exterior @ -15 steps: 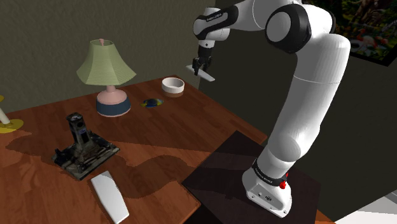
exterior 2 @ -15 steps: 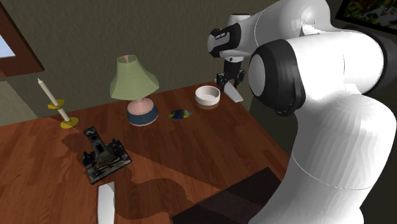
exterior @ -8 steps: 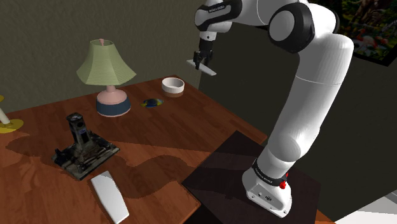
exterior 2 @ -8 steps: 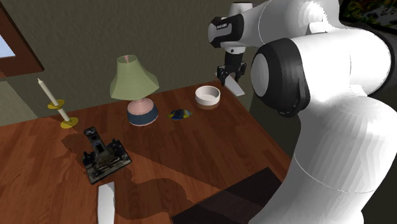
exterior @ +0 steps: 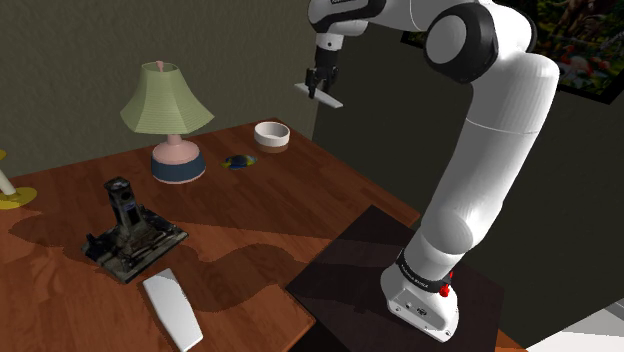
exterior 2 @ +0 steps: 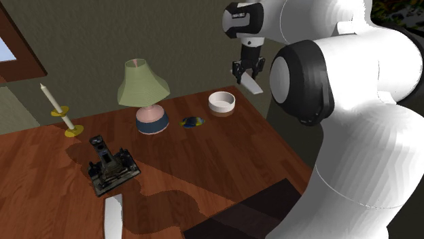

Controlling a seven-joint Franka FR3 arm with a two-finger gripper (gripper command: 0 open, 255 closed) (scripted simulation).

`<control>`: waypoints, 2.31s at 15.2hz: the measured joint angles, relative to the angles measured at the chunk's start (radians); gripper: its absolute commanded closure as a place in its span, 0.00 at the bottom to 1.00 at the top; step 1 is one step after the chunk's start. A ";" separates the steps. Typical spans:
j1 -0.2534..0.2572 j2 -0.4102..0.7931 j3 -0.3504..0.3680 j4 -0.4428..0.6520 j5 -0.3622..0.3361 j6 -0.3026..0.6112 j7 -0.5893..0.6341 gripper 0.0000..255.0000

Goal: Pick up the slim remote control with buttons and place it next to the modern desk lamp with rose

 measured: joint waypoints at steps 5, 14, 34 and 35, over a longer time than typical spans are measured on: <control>-0.003 -0.001 -0.002 0.067 -0.001 -0.068 0.000 1.00; -0.009 0.010 -0.004 0.202 0.002 -0.192 -0.001 1.00; 0.085 0.028 0.050 0.417 -0.006 -0.387 0.157 1.00; 0.101 0.023 0.058 0.404 -0.009 -0.378 0.179 1.00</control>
